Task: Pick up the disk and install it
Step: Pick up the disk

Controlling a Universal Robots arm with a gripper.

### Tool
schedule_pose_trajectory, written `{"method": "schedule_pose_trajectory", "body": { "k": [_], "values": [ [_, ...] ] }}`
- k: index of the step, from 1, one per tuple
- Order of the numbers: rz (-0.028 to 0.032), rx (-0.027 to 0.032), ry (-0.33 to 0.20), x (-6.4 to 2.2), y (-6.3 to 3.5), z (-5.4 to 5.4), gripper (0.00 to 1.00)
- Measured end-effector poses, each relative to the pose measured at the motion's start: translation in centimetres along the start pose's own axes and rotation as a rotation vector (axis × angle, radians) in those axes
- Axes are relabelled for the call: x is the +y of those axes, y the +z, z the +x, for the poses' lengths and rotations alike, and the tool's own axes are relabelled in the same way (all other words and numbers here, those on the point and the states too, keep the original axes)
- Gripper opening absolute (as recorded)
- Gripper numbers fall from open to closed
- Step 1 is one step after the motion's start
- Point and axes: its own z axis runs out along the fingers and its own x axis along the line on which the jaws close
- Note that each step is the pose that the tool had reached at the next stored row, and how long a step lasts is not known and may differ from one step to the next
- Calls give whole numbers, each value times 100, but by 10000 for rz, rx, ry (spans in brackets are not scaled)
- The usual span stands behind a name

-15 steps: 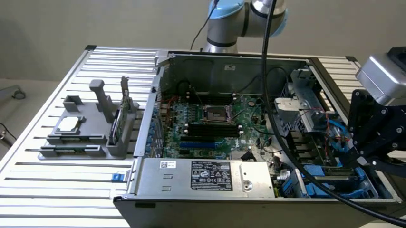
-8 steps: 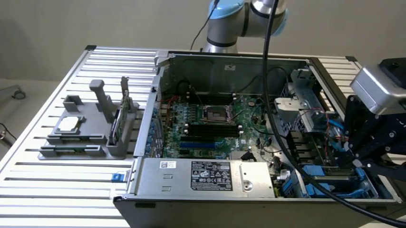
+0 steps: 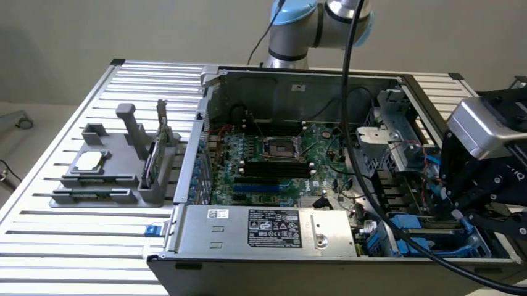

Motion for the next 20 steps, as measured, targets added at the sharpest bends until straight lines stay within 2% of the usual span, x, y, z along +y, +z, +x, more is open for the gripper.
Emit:
{"method": "schedule_pose_trajectory", "body": {
  "k": [11, 14, 20],
  "values": [
    [-9, 8, -172, -39, 199, -22, 11],
    [-12, 8, -229, -76, 253, -16, 11],
    [-14, 4, -291, -114, 312, -9, 11]
  ]
}}
